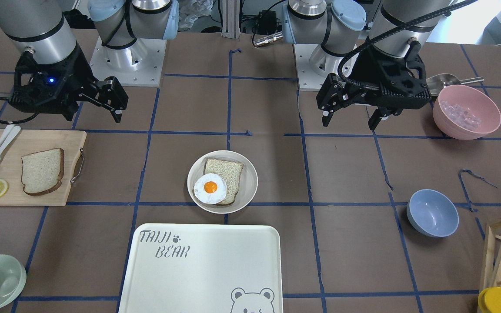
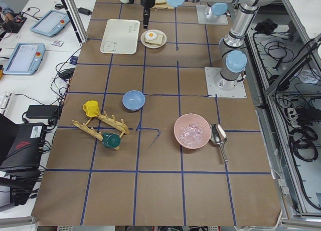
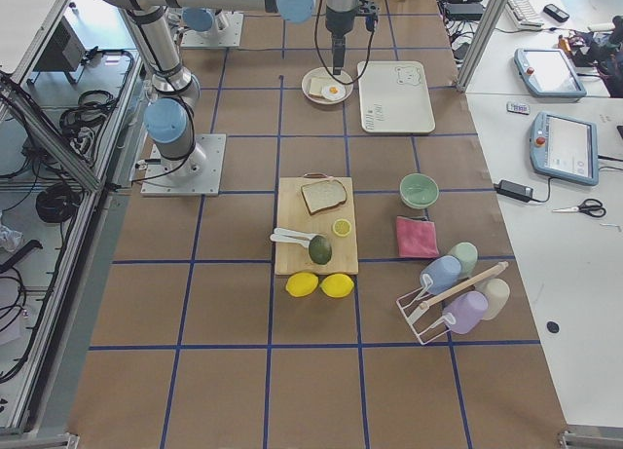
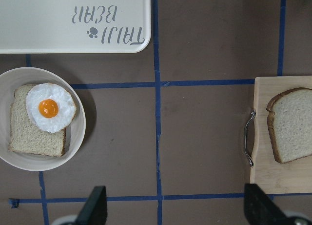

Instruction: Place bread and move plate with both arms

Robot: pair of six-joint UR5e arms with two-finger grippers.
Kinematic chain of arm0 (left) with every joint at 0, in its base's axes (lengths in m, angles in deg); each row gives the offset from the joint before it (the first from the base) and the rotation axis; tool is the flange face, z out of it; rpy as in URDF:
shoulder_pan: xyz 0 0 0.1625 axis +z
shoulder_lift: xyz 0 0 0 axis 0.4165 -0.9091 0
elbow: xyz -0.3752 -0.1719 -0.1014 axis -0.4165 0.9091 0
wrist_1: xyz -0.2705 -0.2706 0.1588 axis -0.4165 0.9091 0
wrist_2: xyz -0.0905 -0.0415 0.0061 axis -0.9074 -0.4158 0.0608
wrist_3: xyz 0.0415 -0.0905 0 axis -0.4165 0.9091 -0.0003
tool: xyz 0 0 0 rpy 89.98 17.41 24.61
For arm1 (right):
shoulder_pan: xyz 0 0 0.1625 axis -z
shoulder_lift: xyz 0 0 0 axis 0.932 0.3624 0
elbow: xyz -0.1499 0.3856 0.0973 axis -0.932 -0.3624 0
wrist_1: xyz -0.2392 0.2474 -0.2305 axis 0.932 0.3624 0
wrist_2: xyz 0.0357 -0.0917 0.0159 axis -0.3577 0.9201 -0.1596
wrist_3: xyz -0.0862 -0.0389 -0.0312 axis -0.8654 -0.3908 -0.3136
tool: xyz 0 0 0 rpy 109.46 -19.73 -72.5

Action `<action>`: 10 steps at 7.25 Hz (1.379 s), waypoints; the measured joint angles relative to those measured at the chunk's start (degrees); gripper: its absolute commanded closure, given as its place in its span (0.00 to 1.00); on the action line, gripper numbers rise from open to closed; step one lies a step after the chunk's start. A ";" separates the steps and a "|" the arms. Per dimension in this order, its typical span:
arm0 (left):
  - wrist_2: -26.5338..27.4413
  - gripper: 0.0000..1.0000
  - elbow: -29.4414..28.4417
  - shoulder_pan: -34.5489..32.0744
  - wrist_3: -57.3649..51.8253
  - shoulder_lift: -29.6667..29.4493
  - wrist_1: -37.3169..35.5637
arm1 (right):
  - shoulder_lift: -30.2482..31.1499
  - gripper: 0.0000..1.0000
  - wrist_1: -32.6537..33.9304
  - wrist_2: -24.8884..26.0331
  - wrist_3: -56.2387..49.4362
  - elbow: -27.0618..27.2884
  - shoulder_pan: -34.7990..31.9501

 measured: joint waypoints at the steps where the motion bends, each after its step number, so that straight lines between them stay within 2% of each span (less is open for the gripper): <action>1: -0.04 0.00 0.01 -0.01 0.00 0.05 0.00 | -0.03 0.00 0.01 0.02 0.00 0.00 0.00; 7: -0.07 0.00 0.01 -0.02 0.12 -0.07 0.00 | -0.40 0.00 0.29 0.27 0.12 0.81 0.50; 10: -0.03 0.00 0.00 -0.02 0.06 0.01 0.00 | -0.82 0.00 1.13 0.53 3.02 1.02 6.32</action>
